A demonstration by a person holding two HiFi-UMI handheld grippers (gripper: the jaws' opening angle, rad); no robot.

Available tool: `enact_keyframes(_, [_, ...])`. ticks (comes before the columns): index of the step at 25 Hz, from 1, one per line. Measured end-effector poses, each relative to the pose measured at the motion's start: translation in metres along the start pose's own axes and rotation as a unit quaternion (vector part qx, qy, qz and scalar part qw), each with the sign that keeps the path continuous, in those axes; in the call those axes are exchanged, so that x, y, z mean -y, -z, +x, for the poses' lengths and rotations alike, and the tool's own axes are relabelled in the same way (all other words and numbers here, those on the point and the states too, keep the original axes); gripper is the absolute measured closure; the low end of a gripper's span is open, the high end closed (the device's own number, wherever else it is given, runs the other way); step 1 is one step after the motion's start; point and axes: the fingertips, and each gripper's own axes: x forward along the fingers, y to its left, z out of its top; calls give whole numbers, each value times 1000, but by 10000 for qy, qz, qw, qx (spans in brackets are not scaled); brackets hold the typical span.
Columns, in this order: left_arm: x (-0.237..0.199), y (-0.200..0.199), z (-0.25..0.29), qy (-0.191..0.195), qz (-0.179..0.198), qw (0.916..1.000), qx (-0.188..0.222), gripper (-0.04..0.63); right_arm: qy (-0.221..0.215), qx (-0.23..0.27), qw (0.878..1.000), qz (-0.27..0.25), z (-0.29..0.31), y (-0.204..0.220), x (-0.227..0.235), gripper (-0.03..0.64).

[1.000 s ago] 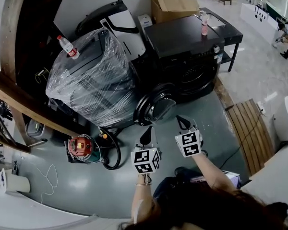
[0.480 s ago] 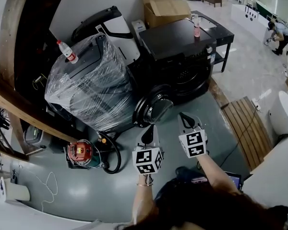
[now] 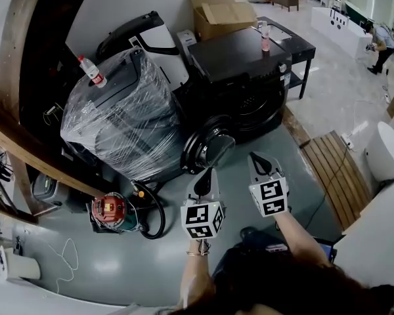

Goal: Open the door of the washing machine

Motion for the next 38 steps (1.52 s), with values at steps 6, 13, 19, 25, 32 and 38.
enact_keyframes(6, [8, 1, -10, 59, 39, 10000, -1, 583, 67, 52, 10000, -2, -13, 0, -3, 617])
enact_keyframes(13, [14, -1, -21, 83, 36, 10000, 27, 583, 124, 24, 9999, 22, -30, 1, -4, 618])
enact_keyframes(19, [20, -2, -25, 103, 54, 9999, 49, 583, 156, 31, 9999, 23, -40, 1, -1, 618])
enact_keyframes(25, [23, -2, -27, 112, 34, 9999, 50, 583, 202, 70, 9998, 44, -45, 1, 4, 618])
enact_keyframes(32, [23, 1, -25, 107, -2, 9999, 44, 583, 221, 90, 9997, 6, -44, 1, 9, 618])
enact_keyframes(38, [12, -1, -18, 64, -10, 10000, 63, 583, 299, 91, 9995, -25, -35, -2, 14, 618])
